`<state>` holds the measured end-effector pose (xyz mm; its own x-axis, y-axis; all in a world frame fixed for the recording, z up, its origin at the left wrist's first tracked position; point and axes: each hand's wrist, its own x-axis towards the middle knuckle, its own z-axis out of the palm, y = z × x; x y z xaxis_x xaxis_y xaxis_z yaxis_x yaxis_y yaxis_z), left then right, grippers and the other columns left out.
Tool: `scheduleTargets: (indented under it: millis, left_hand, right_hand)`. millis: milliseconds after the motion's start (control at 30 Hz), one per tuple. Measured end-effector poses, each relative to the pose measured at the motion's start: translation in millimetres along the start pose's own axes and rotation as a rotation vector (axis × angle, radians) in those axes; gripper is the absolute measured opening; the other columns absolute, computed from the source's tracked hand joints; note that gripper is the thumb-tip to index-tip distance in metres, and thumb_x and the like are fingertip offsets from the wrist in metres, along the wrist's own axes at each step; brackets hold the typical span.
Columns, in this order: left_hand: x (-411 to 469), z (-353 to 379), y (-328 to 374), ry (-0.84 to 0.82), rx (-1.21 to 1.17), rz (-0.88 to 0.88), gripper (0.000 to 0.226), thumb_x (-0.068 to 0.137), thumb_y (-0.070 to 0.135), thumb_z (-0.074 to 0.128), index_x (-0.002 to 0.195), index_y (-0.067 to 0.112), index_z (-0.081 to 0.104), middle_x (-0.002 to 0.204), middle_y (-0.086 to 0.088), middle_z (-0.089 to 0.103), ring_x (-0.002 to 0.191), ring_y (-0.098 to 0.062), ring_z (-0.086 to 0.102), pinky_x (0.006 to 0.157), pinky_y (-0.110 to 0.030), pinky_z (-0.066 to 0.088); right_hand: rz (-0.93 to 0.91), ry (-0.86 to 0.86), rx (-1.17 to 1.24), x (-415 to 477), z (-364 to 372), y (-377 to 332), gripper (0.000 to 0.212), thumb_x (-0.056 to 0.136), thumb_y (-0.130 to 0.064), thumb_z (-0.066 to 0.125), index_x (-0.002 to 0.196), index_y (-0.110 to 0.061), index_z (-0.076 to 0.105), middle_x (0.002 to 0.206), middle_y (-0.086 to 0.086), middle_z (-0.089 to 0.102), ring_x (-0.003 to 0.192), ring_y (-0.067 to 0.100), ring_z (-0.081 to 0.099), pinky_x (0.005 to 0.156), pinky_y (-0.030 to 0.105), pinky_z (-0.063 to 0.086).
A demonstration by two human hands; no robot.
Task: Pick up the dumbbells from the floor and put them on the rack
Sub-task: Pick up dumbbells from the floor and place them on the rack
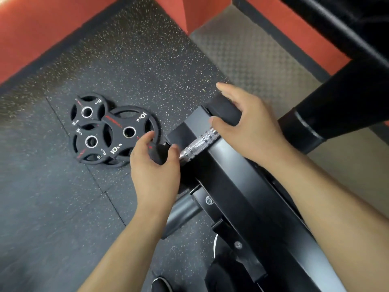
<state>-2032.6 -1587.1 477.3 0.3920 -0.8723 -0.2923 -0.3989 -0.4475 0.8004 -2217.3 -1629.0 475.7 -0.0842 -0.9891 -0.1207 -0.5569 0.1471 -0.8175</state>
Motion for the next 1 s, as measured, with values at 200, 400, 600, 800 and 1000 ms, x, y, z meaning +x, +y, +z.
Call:
scheduleTargets:
  millis: [200, 400, 600, 800, 1000]
  left_hand:
    - [-10.3, -58.9, 93.2, -0.168, -0.179, 0.137, 0.044, 0.094, 0.014, 0.071, 0.135, 0.024, 0.057, 0.132, 0.009, 0.064, 0.117, -0.004, 0.066, 0.095, -0.019, 0.055]
    - [-32.2, -160.3, 208.2, -0.248, -0.256, 0.403, 0.040, 0.094, 0.015, 0.070, 0.129, 0.029, 0.059, 0.118, 0.014, 0.070, 0.102, 0.003, 0.069, 0.086, -0.017, 0.055]
    - [-34.5, -301.5, 286.5, -0.251, -0.312, 0.630, 0.036, 0.097, 0.013, 0.068, 0.128, 0.029, 0.060, 0.116, 0.008, 0.073, 0.099, -0.003, 0.070, 0.088, -0.019, 0.053]
    - [-26.4, -485.9, 315.4, -0.097, -0.265, 0.742, 0.032, 0.099, 0.025, 0.065, 0.128, 0.036, 0.059, 0.124, 0.012, 0.068, 0.105, 0.000, 0.067, 0.091, -0.021, 0.052]
    - [-45.5, -659.1, 302.0, 0.221, -0.178, 0.733, 0.029, 0.100, 0.028, 0.061, 0.129, 0.036, 0.058, 0.126, 0.013, 0.065, 0.097, 0.009, 0.064, 0.078, -0.012, 0.053]
  right_hand:
    - [0.051, -0.007, 0.038, -29.6, -51.0, -73.0, 0.058, 0.092, -0.028, 0.075, 0.147, -0.033, 0.057, 0.127, -0.012, 0.070, 0.110, 0.011, 0.070, 0.104, 0.041, 0.053]
    - [-0.127, 0.150, 0.009, -60.2, -125.5, -215.2, 0.043, 0.095, -0.030, 0.072, 0.138, -0.033, 0.064, 0.116, -0.017, 0.073, 0.104, -0.001, 0.070, 0.100, 0.030, 0.055]
    - [-0.294, 0.298, -0.045, -81.0, -155.7, -376.7, 0.044, 0.092, -0.036, 0.075, 0.135, -0.033, 0.065, 0.114, -0.017, 0.073, 0.100, -0.004, 0.070, 0.100, 0.031, 0.055]
    - [-0.478, 0.308, -0.059, -97.5, -113.3, -541.8, 0.045, 0.089, -0.041, 0.077, 0.133, -0.034, 0.066, 0.112, -0.016, 0.073, 0.098, 0.000, 0.070, 0.098, 0.033, 0.056]
    - [-0.695, 0.137, -0.027, -99.8, -34.4, -681.6, 0.041, 0.093, -0.038, 0.074, 0.133, -0.032, 0.067, 0.108, -0.018, 0.069, 0.102, 0.007, 0.070, 0.094, 0.025, 0.053]
